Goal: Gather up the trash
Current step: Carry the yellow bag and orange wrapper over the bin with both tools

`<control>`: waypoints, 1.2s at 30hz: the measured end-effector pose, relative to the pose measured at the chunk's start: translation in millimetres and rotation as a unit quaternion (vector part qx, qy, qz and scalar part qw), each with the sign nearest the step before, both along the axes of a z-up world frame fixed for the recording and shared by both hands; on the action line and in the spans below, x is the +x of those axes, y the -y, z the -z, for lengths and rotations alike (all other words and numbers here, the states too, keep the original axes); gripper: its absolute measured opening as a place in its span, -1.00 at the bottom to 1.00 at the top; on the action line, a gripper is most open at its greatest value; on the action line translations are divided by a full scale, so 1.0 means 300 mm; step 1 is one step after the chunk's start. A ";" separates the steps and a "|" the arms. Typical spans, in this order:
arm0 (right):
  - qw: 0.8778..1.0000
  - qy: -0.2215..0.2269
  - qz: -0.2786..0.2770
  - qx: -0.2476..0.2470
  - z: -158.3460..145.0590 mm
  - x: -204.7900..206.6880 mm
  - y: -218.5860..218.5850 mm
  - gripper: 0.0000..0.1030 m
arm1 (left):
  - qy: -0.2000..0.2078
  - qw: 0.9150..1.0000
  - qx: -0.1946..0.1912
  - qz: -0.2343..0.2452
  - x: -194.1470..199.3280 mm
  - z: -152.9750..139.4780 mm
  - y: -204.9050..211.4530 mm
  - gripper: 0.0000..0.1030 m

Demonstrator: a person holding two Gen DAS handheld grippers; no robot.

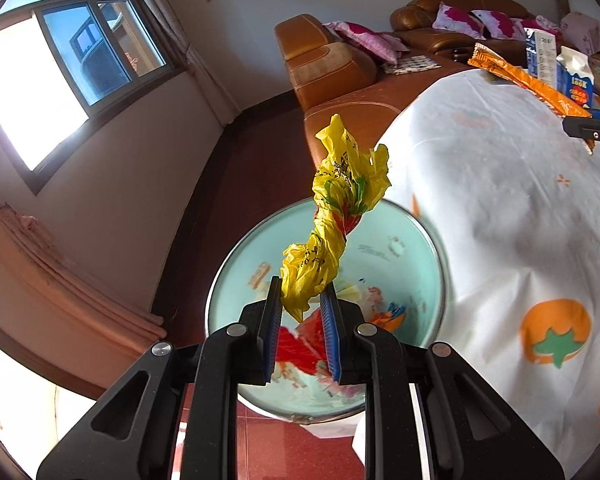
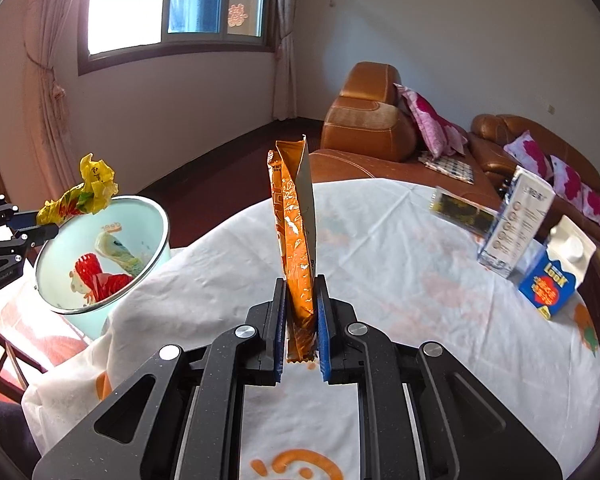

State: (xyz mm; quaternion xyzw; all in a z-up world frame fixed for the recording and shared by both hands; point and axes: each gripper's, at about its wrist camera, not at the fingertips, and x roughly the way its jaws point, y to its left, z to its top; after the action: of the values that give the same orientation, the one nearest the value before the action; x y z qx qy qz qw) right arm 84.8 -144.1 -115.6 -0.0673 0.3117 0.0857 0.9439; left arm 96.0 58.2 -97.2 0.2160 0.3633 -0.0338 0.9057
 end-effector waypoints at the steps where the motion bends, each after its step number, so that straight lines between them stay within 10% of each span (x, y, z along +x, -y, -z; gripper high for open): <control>1: 1.000 -0.001 -0.003 -0.003 0.002 0.005 -0.012 -0.73 | 0.001 1.000 0.003 -0.003 -0.001 0.001 -0.009 -0.63; 36: 0.986 0.003 -0.121 -0.111 0.030 0.095 -0.336 -0.73 | 0.032 0.993 0.103 -0.037 -0.006 0.026 -0.147 -0.62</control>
State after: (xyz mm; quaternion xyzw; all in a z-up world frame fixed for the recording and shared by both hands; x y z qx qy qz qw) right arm 113.4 -43.2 -124.5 -0.2097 0.3057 0.1643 0.9141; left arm 94.2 102.2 -105.1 0.2953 0.3439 0.0447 0.8902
